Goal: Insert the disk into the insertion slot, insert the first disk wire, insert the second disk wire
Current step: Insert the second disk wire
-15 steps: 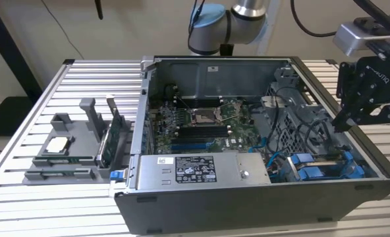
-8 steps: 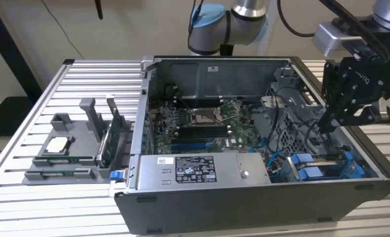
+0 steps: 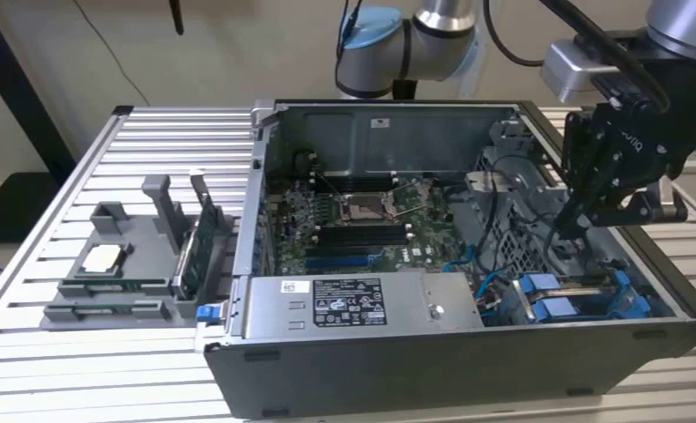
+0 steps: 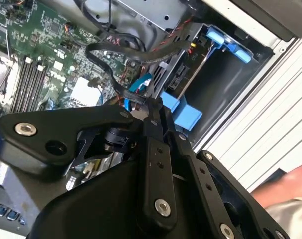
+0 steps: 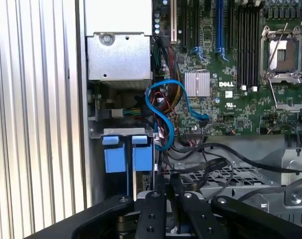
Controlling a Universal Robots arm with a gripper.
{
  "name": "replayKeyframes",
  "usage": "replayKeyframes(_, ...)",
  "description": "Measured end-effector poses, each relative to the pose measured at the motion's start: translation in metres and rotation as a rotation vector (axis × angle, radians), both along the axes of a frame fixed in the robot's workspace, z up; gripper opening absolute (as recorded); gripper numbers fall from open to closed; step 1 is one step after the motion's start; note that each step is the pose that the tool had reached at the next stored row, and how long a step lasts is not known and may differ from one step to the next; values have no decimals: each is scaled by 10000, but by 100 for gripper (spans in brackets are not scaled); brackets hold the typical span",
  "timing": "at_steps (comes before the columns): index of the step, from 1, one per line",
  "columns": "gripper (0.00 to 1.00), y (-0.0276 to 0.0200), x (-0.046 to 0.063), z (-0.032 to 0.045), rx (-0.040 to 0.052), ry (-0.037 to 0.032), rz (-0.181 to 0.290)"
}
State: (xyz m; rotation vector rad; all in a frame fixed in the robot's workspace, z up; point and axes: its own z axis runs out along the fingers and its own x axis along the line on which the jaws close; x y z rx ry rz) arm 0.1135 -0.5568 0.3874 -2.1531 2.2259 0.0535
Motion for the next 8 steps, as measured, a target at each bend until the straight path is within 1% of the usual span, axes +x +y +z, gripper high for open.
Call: replayKeyframes(8, 16, -3, -10, -1, 2, 0, 1)
